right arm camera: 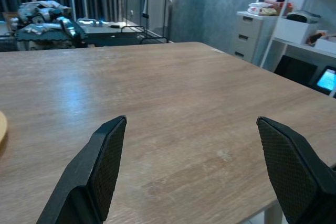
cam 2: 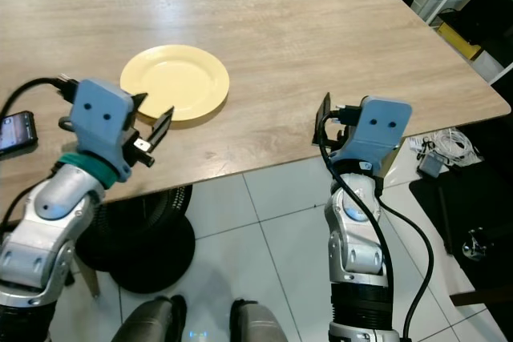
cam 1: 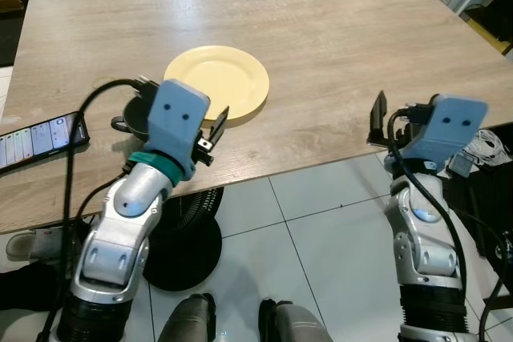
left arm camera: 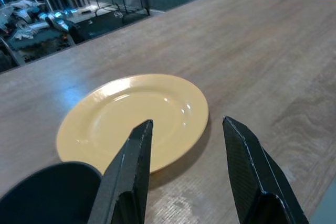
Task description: Setting the table
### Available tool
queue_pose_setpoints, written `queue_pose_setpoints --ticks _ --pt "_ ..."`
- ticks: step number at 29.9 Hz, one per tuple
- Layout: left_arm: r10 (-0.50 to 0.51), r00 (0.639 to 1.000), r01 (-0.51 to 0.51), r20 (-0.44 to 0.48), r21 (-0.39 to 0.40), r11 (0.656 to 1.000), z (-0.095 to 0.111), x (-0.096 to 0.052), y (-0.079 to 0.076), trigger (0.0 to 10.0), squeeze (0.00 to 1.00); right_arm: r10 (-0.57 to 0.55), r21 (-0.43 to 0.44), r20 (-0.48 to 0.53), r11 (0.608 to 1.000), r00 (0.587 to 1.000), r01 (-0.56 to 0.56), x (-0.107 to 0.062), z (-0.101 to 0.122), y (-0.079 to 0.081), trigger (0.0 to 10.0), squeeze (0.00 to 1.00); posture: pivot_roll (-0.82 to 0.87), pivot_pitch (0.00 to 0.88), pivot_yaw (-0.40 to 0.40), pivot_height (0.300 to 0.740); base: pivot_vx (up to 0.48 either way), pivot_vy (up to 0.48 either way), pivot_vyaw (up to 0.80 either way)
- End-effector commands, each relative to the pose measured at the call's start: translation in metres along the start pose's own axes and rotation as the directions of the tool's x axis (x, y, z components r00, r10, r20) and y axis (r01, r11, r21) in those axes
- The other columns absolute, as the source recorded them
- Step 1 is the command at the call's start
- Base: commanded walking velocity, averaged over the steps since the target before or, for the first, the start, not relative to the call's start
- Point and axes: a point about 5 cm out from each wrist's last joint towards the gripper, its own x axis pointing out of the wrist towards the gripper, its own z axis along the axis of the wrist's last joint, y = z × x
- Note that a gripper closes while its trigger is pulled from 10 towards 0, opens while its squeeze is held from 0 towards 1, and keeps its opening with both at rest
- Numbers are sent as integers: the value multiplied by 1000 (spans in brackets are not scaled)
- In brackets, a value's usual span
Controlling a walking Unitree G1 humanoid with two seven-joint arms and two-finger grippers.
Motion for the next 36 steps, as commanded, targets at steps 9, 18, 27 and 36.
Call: queue_pose_setpoints --ticks 9,18,27,36 --pt "64 997 -66 -34 -38 997 -8 14 5 10000 0 -33 -30 -33 999 999 32 -4 -6 -6 10000 0 22 0 2 740 0 0 0" --pt "157 987 -159 -37 -43 986 -11 20 13 10000 0 4 -37 -51 999 999 -6 -4 -9 3 10000 0 19 2 3 740 0 0 0" --pt "166 986 -167 -25 -30 986 -10 24 10 10000 0 -1 -34 -56 999 998 -1 -4 -13 1 10000 0 30 0 16 740 0 0 0" --pt "191 981 -192 -20 -48 980 -16 32 9 10000 0 27 -28 -48 999 998 -29 -1 -11 12 10000 0 10 0 -5 740 0 0 0"
